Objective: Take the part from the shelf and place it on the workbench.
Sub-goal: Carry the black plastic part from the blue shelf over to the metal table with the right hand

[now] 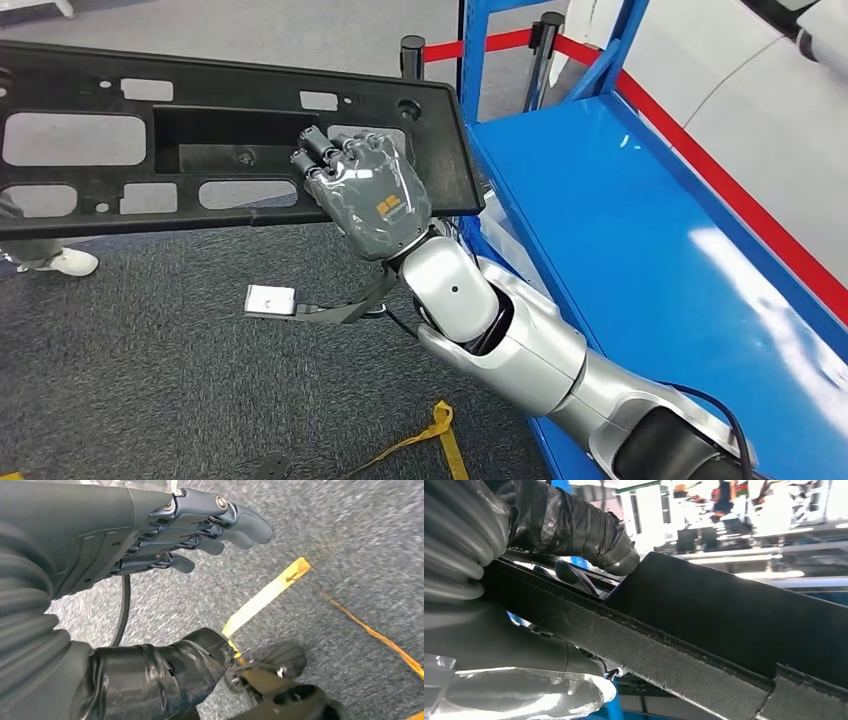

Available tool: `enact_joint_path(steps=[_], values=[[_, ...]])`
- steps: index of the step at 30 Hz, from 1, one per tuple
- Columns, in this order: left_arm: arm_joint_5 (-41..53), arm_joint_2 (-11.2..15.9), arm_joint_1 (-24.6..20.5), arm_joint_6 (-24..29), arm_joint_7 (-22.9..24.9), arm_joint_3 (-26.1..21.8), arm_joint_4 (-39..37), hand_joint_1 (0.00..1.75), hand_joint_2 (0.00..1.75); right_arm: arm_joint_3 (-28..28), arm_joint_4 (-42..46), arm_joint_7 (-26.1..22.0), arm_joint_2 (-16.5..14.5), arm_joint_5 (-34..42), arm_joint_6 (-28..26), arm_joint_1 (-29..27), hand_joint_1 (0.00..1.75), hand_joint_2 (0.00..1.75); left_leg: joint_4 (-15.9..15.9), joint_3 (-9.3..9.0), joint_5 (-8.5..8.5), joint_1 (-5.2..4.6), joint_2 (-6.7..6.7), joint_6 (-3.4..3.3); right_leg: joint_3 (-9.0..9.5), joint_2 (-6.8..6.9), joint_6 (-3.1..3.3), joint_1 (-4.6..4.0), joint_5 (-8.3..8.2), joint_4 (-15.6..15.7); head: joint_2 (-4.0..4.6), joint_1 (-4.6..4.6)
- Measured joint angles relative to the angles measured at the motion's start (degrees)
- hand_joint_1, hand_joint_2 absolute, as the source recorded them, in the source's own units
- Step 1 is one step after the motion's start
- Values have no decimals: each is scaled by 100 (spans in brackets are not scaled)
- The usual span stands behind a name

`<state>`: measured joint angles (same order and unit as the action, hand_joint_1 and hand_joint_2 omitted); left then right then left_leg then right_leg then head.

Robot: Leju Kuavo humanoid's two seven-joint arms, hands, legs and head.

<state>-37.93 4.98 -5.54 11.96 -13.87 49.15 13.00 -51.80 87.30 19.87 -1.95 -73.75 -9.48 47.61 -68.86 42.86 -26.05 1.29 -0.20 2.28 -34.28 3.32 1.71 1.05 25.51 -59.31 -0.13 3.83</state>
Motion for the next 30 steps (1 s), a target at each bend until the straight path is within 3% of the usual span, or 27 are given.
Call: enact_joint_path(steps=[2,4,6,8,10,12,13,14,15,17,19,21,22,24,26,27,28,29,30], values=[[8,6,-4,16,-14,9,0,0,175,-1,39,-1,-1,8,-4,10,175,175,766,-394,292,-35,-239,-34,37,121,-51,-18,38,0,0,-3],[21,8,-23,57,-46,15,0,0,175,-3,75,-7,-1,23,-7,24,175,175,1088,-557,342,-88,-352,-125,67,218,-111,-53,73,2,0,-21],[33,14,-26,101,-71,21,0,0,175,-8,95,-15,-3,39,-4,28,175,175,1094,-569,323,-107,-228,-220,117,318,-176,-68,111,14,0,-34],[39,22,-10,125,-84,33,0,0,175,-11,112,-16,-3,47,-4,31,175,175,1126,-622,321,-88,-100,-297,100,175,-240,-47,239,-137,0,-55],[43,27,-14,136,-92,49,0,0,175,-11,133,-15,-2,48,-8,32,175,175,1143,-663,320,-71,23,-366,-186,-139,-258,-32,535,-737,0,-89],[40,31,-32,146,-93,57,0,0,175,-11,142,-13,5,48,-10,13,175,175,1136,-666,311,-85,169,-402,-606,-278,-243,-46,774,-1469,0,-98],[38,33,-33,154,-93,58,0,0,175,-11,142,-11,10,48,-10,1,175,175,1129,-668,306,-93,255,-408,-730,-299,-233,-51,756,-1627,0,-98],[35,34,-32,159,-93,59,0,0,175,-11,142,-10,14,48,-9,-8,175,175,1118,-671,300,-99,345,-411,-748,-315,-217,-52,626,-1564,0,-97],[36,35,-28,163,-93,61,0,0,175,-11,142,-9,17,47,-9,-11,175,175,1103,-675,292,-103,435,-409,-656,-354,-194,-53,409,-1284,0,-98],[36,31,-26,164,-95,63,0,0,175,-11,144,-8,17,46,-9,-9,175,175,1050,-652,267,-99,593,-386,-359,-619,-139,-38,16,-516,0,-93],[36,27,-27,164,-100,66,0,0,175,-11,151,-7,17,46,-9,-9,175,175,1005,-589,255,-74,725,-337,-193,-829,-121,-32,-98,-121,0,-90],[35,39,-15,166,-104,68,-1,0,175,-11,157,-4,16,45,-9,-9,175,175,1017,-551,271,-42,850,-263,-152,-749,-105,-41,-91,-71,0,-92],[35,44,-1,165,-106,73,-1,0,175,-12,157,-3,12,45,-9,-7,175,175,1018,-545,269,-39,820,-229,-124,-680,-84,-37,-100,-36,0,-89],[32,51,8,157,-120,91,-1,0,175,-14,158,3,3,43,-10,13,175,175,786,-437,125,-61,506,-162,-51,-545,-39,1,-114,41,0,-37],[0,46,-10,115,-176,104,0,0,175,-15,158,37,-2,71,-20,23,175,175,119,-103,-191,-45,154,-94,-15,-423,-15,2,-100,60,0,17],[-26,49,-18,81,-215,105,0,0,175,-14,158,65,-2,100,-28,10,175,175,-226,81,-314,-22,96,-62,-12,-364,-14,3,-88,56,0,18],[-52,54,-17,47,-254,105,0,0,175,-14,157,94,-2,137,-36,-15,175,175,-429,194,-346,-2,73,-36,-11,-313,-18,9,-73,48,0,21],[-74,63,-12,15,-285,105,0,0,175,-14,156,118,-2,168,-45,-39,175,175,-425,202,-276,18,63,-13,-10,-275,-27,18,-58,37,0,20],[-87,73,-7,-4,-302,105,0,0,175,-14,156,136,-2,188,-56,-54,175,175,-191,85,-113,36,53,7,-7,-249,-45,29,-42,22,0,21]])
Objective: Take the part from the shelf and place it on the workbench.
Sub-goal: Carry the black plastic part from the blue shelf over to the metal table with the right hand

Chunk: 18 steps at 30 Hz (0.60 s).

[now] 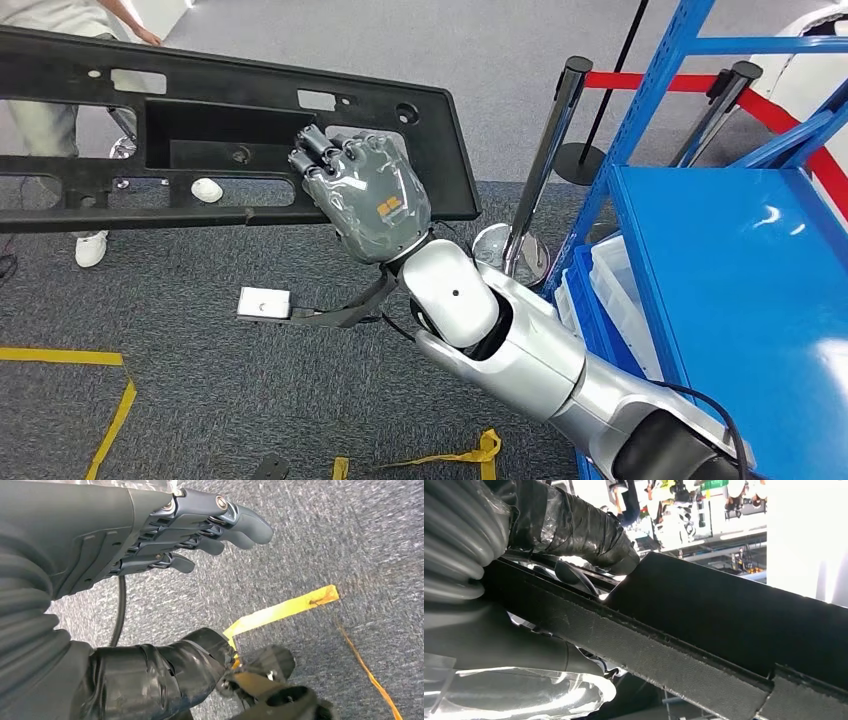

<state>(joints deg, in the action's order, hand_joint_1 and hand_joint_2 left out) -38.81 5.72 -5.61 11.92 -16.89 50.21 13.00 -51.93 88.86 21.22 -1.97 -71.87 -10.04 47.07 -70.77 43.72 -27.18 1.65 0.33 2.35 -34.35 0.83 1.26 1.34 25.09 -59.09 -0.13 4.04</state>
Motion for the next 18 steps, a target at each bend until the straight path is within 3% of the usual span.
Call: enact_joint_path(steps=[1,3,4,8,10,12,13,14,15,17,18], values=[[-9,11,3,-14,-10,0,0,0,175,0,0,10,0,12,-14,-6,175,175,394,-203,198,15,-22,16,5,17,-25,11,21,-19,0,1],[-17,27,-7,-27,-22,0,0,0,175,1,1,20,-1,31,-40,-3,175,175,1058,-562,411,-3,-53,-9,7,34,-90,5,57,-45,0,2],[-17,32,-11,-26,-34,1,0,0,175,1,1,19,-1,52,-50,-1,175,175,1208,-643,421,-19,-59,-48,9,37,-124,-5,68,-46,0,2],[15,52,-2,57,-96,2,0,0,175,6,-8,20,2,175,-92,1,175,175,1250,-697,366,-30,-27,-233,27,32,-255,-8,144,-70,0,-10],[41,58,-10,121,-110,2,0,0,175,11,-14,29,7,211,-107,2,175,175,1275,-753,338,-28,-15,-325,-178,4,-281,1,373,-526,0,-34],[53,61,-18,169,-114,3,0,0,175,13,-30,38,12,219,-101,-10,175,175,1275,-789,288,-59,-2,-397,-617,-17,-271,-16,654,-1338,0,-50],[57,63,-16,186,-114,3,0,0,175,13,-44,40,18,219,-85,-22,175,175,1273,-813,264,-78,11,-417,-800,-25,-261,-24,694,-1618,0,-51],[60,65,-12,197,-115,3,0,0,175,13,-62,44,26,218,-68,-35,175,175,1271,-843,239,-95,29,-426,-888,-31,-246,-30,630,-1702,0,-51],[61,66,-9,203,-116,4,0,0,175,13,-77,48,35,217,-52,-43,175,175,1266,-881,210,-108,52,-426,-853,-39,-221,-36,459,-1543,0,-51],[62,64,-10,203,-118,4,0,0,175,13,-96,50,46,213,-37,-48,175,175,1244,-956,144,-122,93,-406,-553,-77,-143,-69,20,-806,0,-52],[62,63,-13,202,-118,4,0,0,175,13,-99,49,47,210,-33,-43,175,175,1223,-975,109,-133,109,-385,-388,-98,-109,-85,-103,-443,0,-49]])
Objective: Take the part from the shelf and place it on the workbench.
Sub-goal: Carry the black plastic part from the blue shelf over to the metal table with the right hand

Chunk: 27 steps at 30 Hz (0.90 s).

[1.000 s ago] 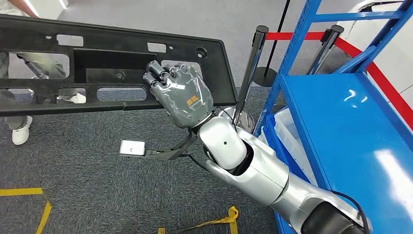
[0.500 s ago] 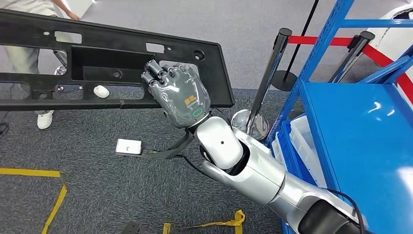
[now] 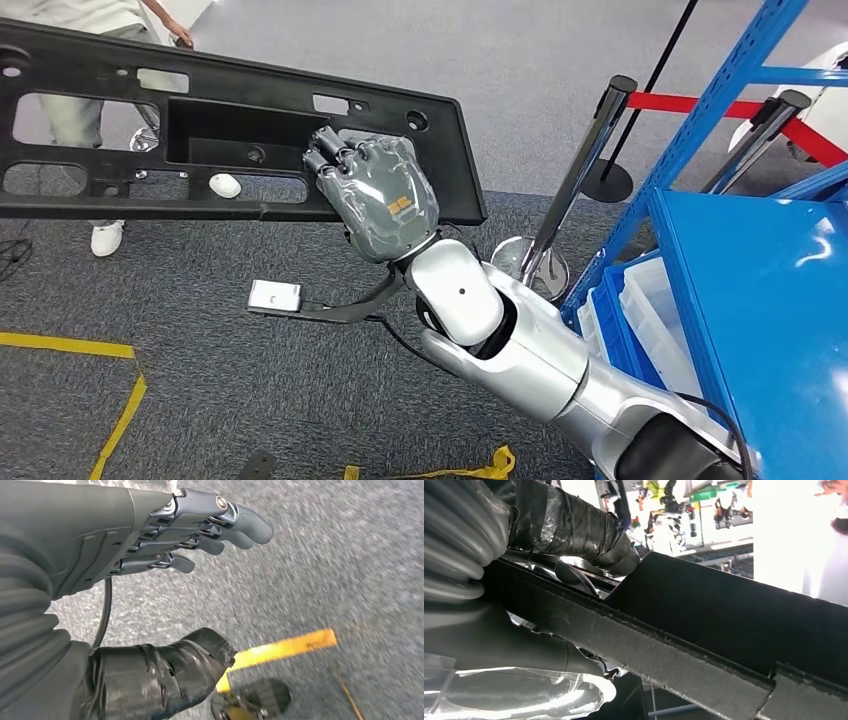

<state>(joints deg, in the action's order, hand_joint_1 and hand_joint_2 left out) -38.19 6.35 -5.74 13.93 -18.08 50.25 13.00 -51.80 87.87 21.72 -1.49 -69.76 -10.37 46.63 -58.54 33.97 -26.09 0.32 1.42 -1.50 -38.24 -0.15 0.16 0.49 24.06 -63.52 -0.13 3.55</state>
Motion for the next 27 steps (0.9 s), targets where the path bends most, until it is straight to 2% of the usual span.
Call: enact_joint_path(steps=[1,2,4,6,7,9,10,11,12,13,14,15,16,19,20,21,22,23,25,26,27], values=[[-1,-1,-2,-2,0,0,0,0,175,0,-2,-1,-1,-2,2,3,175,175,-8,-7,-25,-5,9,23,110,-18,25,-16,-45,234,0,3],[-2,-1,-2,-3,1,0,0,0,175,0,-7,0,0,-4,5,4,175,175,-7,-6,-46,-6,14,51,164,-28,42,-28,-11,335,0,3],[-5,7,3,-5,4,1,0,0,175,-1,-12,2,-1,-8,8,4,175,175,14,-19,-85,4,14,114,222,-28,70,-21,39,401,0,2],[-5,12,4,-8,6,4,1,0,175,-1,-14,2,-5,-9,22,9,175,175,-164,32,-171,15,-17,172,332,-20,122,10,78,470,0,28],[-5,14,-4,-8,7,7,2,0,175,-1,-13,2,-9,-9,41,16,175,175,-415,159,-254,24,-36,198,401,-11,142,24,106,498,0,43],[-7,12,-10,-4,14,10,1,0,175,-1,-18,1,-11,-9,99,15,175,175,-1147,606,-452,42,-57,246,523,7,164,21,198,511,0,71],[-9,14,0,-1,17,10,1,0,175,-1,-26,1,-11,-9,127,2,175,175,-1439,837,-474,50,-62,268,592,11,160,20,258,511,0,69],[-10,16,19,2,21,11,0,0,175,-2,-36,1,-10,-9,146,-15,175,175,-1546,991,-378,58,-67,285,672,13,154,21,324,511,0,72],[-9,18,35,4,21,11,0,0,175,-2,-45,1,-10,-9,158,-28,175,175,-1424,1037,-157,69,-75,296,761,12,142,24,395,511,0,70],[-9,20,45,5,20,12,0,0,175,-2,-53,1,-10,-9,168,-33,175,175,-1094,980,165,80,-87,302,859,11,125,28,471,511,0,71],[-9,21,46,7,20,13,0,0,175,-2,-57,1,-10,-9,175,-34,175,175,-731,870,430,84,-99,305,957,13,101,36,548,520,0,67],[-8,19,44,7,19,19,0,0,175,-2,-61,1,-8,-9,180,-25,175,175,-437,752,600,70,-109,300,1025,14,68,33,614,535,0,69],[-8,19,33,8,17,25,0,0,175,-3,-62,1,-7,-9,183,-13,175,175,-212,633,619,50,-117,274,1070,14,31,31,666,555,0,73],[-11,19,25,17,17,43,0,0,175,-4,-62,2,-3,6,184,13,175,175,-19,431,328,14,-108,111,1126,15,-73,8,686,513,0,71],[-10,20,42,24,20,44,0,0,175,-4,-60,2,-3,20,185,12,175,175,0,376,271,22,-100,58,1073,17,-100,9,637,366,0,57],[-10,20,54,32,20,44,0,0,175,-4,-57,2,-2,39,190,14,175,175,25,298,215,31,-94,12,941,18,-122,12,568,115,0,47],[-7,22,59,39,20,44,0,0,175,-4,-54,1,-2,60,199,17,175,175,46,207,158,34,-87,-26,710,18,-143,14,535,-234,0,36],[-5,23,61,45,20,45,0,0,175,-4,-55,1,-1,83,212,15,175,175,62,121,100,36,-81,-53,426,19,-155,17,577,-598,0,20],[-5,26,55,54,20,45,0,0,175,-4,-70,1,4,121,243,-4,175,175,66,-57,-25,28,-63,-85,-107,19,-158,7,893,-1123,0,9],[-6,26,59,62,23,46,0,0,175,-4,-81,1,9,140,256,-20,175,175,66,-151,-92,23,-46,-91,-281,19,-147,3,1057,-1175,0,6],[-9,27,63,73,29,46,0,0,175,-4,-92,1,13,159,269,-34,175,175,66,-248,-162,18,-26,-92,-386,18,-124,-8,1126,-1082,0,4]])
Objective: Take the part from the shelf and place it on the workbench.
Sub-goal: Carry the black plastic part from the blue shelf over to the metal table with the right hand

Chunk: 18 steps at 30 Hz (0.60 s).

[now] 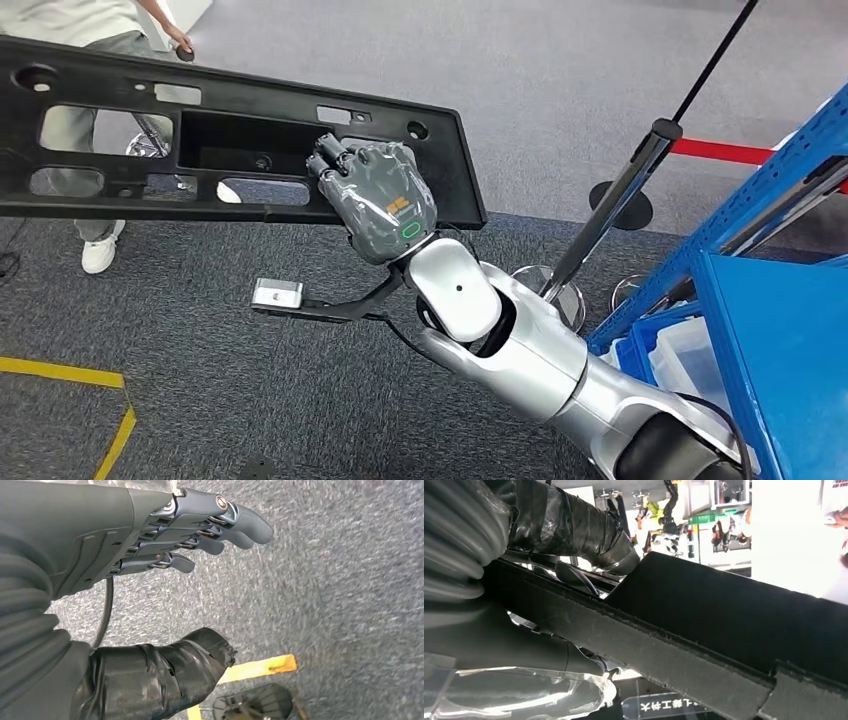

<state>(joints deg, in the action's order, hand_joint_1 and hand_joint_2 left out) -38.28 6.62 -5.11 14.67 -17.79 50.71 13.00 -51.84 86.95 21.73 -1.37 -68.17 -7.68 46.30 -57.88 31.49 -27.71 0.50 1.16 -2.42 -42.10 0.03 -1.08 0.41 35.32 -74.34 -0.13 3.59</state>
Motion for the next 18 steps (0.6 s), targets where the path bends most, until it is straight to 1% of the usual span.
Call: enact_joint_path(steps=[1,2,3,4,5,6,8,9,10,11,13,14,15,16,17,18], values=[[-5,0,3,13,7,0,0,0,175,0,-8,1,2,25,9,-7,175,175,0,-100,-77,-6,20,3,-38,-2,34,-18,-106,242,0,-1],[-10,-1,6,25,15,0,0,0,175,0,-11,1,3,47,15,-11,175,175,1,-189,-155,-11,35,11,-34,-5,85,-45,-414,588,0,-4],[-14,-10,6,33,21,0,0,0,175,0,-15,1,3,68,19,-13,175,175,-14,-266,-234,-21,47,26,-19,-20,141,-82,-870,974,0,-3],[-20,-19,6,42,26,0,0,0,175,0,-19,1,3,91,19,-13,175,175,-17,-312,-305,-29,61,49,14,-35,188,-112,-1256,1266,0,-4],[-23,-27,6,52,32,0,0,0,175,0,-24,1,3,118,18,-15,175,175,-12,-336,-363,-35,69,80,35,-50,222,-134,-1541,1446,0,-4],[-25,-35,2,61,38,1,0,0,175,0,-28,1,3,152,16,-18,175,175,-27,-353,-392,-38,74,110,51,-62,242,-145,-1656,1526,0,-7],[-22,-22,-5,75,56,2,0,0,175,0,-31,1,-1,228,9,-18,175,175,-97,-342,-369,-42,68,160,121,-64,278,-116,-1607,1560,0,-13],[-18,-20,-12,76,68,4,0,0,175,0,-30,1,-6,259,6,-12,175,175,-245,-288,-339,-44,49,180,171,-62,300,-92,-1583,1594,0,-11],[-16,-18,-24,75,86,5,0,0,175,0,-29,1,-13,289,3,-2,175,175,-461,-173,-342,-45,28,206,223,-61,319,-65,-1561,1620,0,7],[-16,-19,-37,74,110,7,0,0,175,0,-29,1,-19,317,1,6,175,175,-772,15,-423,-35,5,234,270,-60,330,-45,-1535,1639,0,23],[-16,-28,-58,66,153,9,0,0,175,0,-37,0,-19,359,-2,-1,175,175,-1373,439,-738,-2,-20,291,338,-61,343,-29,-1470,1646,0,50],[-16,-27,-53,62,174,9,0,0,175,0,-44,0,-16,372,-3,-19,175,175,-1523,604,-861,15,-26,315,373,-65,339,-26,-1434,1642,0,50],[-16,-25,-43,56,190,9,0,0,175,0,-53,0,-13,383,-5,-39,175,175,-1491,682,-847,27,-31,333,408,-72,333,-22,-1400,1634,0,51],[-17,-22,-33,50,203,9,0,0,175,0,-60,1,-10,395,-8,-53,175,175,-1271,675,-662,39,-38,349,443,-78,320,-17,-1365,1618,0,51],[-17,-20,-28,44,212,9,0,0,175,0,-63,6,-10,405,-11,-59,175,175,-912,600,-354,49,-47,363,476,-84,301,-11,-1330,1597,0,51],[-17,-20,-30,36,217,9,0,0,175,0,-66,11,-10,414,-17,-58,175,175,-559,515,-94,51,-58,370,499,-87,276,-8,-1301,1576,0,49]])
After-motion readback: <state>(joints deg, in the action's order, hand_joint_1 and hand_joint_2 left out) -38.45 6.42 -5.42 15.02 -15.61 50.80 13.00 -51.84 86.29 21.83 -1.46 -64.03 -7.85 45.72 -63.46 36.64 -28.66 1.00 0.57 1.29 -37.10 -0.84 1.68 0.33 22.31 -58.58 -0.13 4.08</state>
